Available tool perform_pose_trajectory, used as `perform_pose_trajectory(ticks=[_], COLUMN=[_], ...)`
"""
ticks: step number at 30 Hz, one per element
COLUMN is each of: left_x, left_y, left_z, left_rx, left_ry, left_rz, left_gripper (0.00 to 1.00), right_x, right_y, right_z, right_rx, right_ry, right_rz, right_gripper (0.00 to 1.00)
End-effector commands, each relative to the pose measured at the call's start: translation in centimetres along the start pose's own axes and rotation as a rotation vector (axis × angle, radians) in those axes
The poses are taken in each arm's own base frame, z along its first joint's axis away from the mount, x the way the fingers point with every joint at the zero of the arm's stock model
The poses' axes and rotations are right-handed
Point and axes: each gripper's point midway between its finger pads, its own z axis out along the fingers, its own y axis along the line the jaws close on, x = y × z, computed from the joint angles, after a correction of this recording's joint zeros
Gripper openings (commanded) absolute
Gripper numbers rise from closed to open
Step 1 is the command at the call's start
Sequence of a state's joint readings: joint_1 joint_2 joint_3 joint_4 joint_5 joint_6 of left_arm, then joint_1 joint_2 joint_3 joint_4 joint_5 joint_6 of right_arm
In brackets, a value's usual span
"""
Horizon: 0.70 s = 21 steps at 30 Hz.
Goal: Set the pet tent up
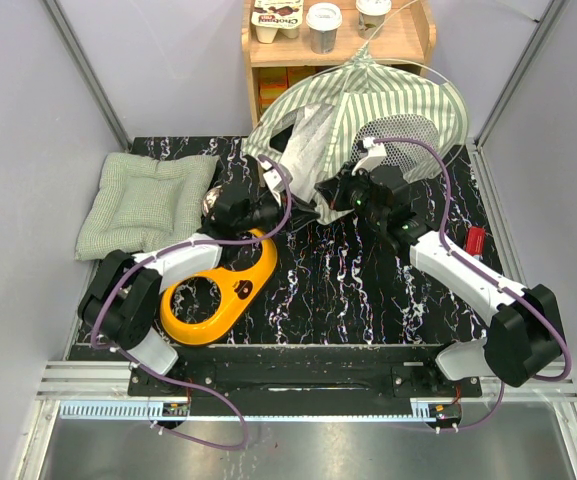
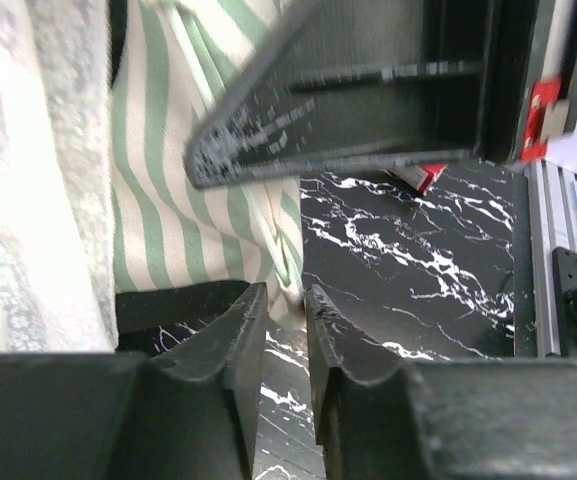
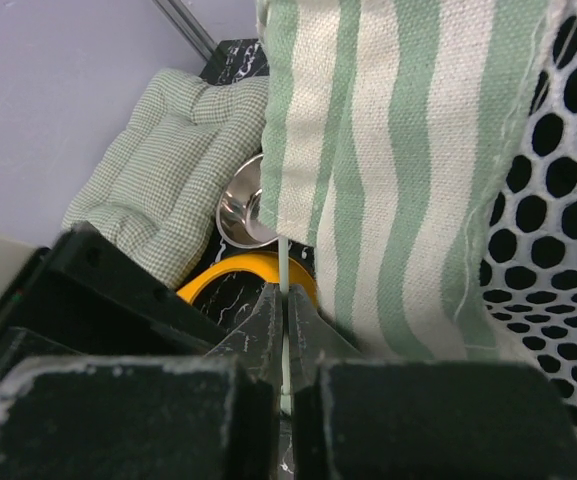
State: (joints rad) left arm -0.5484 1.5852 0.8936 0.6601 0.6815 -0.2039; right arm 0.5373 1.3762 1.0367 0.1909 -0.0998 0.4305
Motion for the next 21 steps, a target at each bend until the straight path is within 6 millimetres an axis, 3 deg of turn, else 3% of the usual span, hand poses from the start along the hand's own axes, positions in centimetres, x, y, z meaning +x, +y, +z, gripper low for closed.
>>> perform_pose_trajectory(ticks=[1, 4, 8, 14, 17, 21], left_x=[-6.0, -6.3, -5.2, -3.9, -3.5, -3.2], left_y=[0.0, 0.5, 0.4, -1.3, -1.6, -0.9], left_z=[-0.2, -0.2, 0.0, -0.4, -0.3, 0.1], left_rx=[0.002, -0.016, 0.006, 0.075, 0.080, 0.053], left_ry=[-0.098, -0.094, -0.057, -0.024, -0.011, 0.004], left_rz=[0.106, 0.102, 0.088, 0.073, 0.066, 0.064], left_gripper=[0.29, 0.28, 0.21, 0.35, 0.37, 0.27], right_x=[-3.6, -3.7, -3.7, -3.8, -3.7, -3.9], right_y=[-1.7, -1.7, -1.7, -1.8, -1.8, -1.5], right_z=[-0.2, -0.3, -0.3, -0.2, -0.1, -0.1], right_rx=[0.071, 0.074, 0.075, 0.078, 0.074, 0.067], right_ry=[-0.104, -0.106, -0.107, -0.108, -0.103, -0.106], right_rz=[-0.035, -0.042, -0.045, -0.047, -0.046, -0.044], right_gripper=[0.00, 0.00, 0.00, 0.00, 0.00, 0.00])
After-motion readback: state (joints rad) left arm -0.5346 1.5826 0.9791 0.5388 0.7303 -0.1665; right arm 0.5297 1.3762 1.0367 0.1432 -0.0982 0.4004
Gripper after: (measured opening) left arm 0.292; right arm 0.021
